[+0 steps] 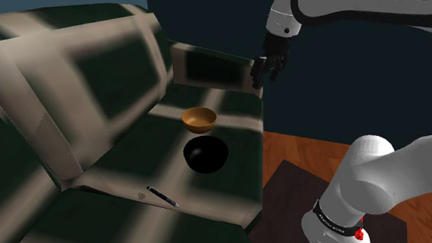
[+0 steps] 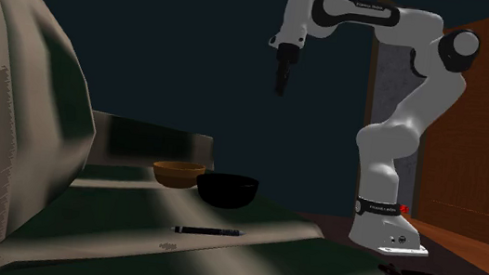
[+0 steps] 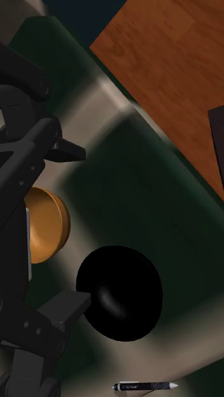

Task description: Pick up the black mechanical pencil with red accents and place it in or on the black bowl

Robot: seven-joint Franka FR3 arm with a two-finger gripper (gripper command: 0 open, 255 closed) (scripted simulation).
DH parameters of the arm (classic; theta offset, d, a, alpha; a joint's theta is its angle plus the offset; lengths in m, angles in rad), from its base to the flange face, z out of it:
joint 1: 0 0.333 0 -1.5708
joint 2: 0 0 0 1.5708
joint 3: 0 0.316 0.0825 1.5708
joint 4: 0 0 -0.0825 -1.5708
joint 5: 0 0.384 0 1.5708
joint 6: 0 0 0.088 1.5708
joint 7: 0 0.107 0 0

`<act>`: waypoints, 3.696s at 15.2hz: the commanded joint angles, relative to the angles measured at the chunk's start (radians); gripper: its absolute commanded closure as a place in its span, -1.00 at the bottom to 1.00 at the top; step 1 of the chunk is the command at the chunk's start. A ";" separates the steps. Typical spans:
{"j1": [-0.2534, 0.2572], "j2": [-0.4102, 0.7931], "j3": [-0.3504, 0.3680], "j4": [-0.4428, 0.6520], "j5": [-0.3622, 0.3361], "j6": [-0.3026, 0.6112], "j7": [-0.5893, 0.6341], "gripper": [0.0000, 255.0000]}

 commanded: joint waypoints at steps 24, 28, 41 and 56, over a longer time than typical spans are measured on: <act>0.150 0.500 0.313 -0.061 0.031 0.520 0.265 -1.00; 0.166 0.629 0.363 -0.013 -0.016 0.588 0.332 -1.00; 0.270 1.033 0.410 0.199 -0.248 0.709 0.551 -1.00; 0.279 1.091 0.389 0.196 -0.290 0.764 0.578 1.00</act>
